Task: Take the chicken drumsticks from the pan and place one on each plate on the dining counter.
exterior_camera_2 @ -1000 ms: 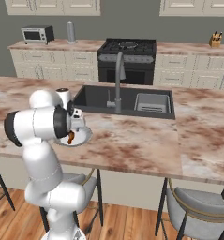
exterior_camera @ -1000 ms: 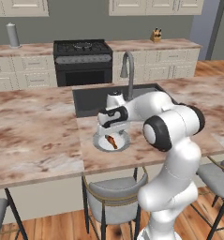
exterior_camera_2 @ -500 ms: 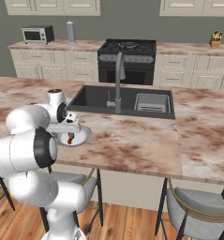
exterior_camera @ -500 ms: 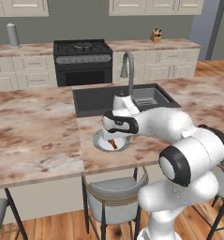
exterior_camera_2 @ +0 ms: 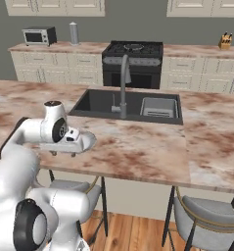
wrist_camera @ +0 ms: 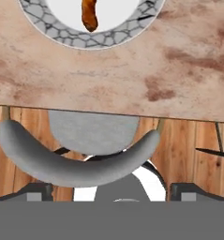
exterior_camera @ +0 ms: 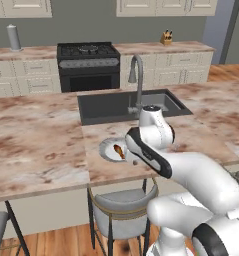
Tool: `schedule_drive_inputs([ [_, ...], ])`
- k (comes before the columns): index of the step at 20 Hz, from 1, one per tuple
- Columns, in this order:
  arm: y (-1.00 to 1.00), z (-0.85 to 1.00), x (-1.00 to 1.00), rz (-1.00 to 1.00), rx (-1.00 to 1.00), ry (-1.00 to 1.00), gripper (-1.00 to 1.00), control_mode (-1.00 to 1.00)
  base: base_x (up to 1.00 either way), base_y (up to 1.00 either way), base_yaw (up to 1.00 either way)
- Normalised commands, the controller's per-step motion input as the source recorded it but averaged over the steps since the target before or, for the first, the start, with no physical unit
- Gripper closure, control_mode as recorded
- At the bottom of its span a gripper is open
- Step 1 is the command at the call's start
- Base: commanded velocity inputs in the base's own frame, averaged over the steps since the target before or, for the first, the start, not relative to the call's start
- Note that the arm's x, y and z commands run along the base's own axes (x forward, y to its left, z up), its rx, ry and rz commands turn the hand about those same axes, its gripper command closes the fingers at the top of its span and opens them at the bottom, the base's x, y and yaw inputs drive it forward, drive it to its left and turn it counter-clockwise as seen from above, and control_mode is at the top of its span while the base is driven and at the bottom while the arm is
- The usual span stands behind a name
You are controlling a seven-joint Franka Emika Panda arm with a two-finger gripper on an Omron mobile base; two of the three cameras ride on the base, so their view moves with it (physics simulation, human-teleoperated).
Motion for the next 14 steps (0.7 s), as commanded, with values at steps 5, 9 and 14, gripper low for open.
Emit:
schedule_drive_inputs([
  [5,-0.32,0.28,-1.0,-0.02,0.0,-0.01,-1.0,-1.0,0.0,0.0,0.0],
  [9,-0.31,0.33,-0.99,0.0,0.0,-0.05,-1.0,-1.0,0.0,0.0,0.0],
  [14,-0.26,0.34,-0.98,0.0,0.0,-0.09,-1.0,-1.0,0.0,0.0,0.0],
])
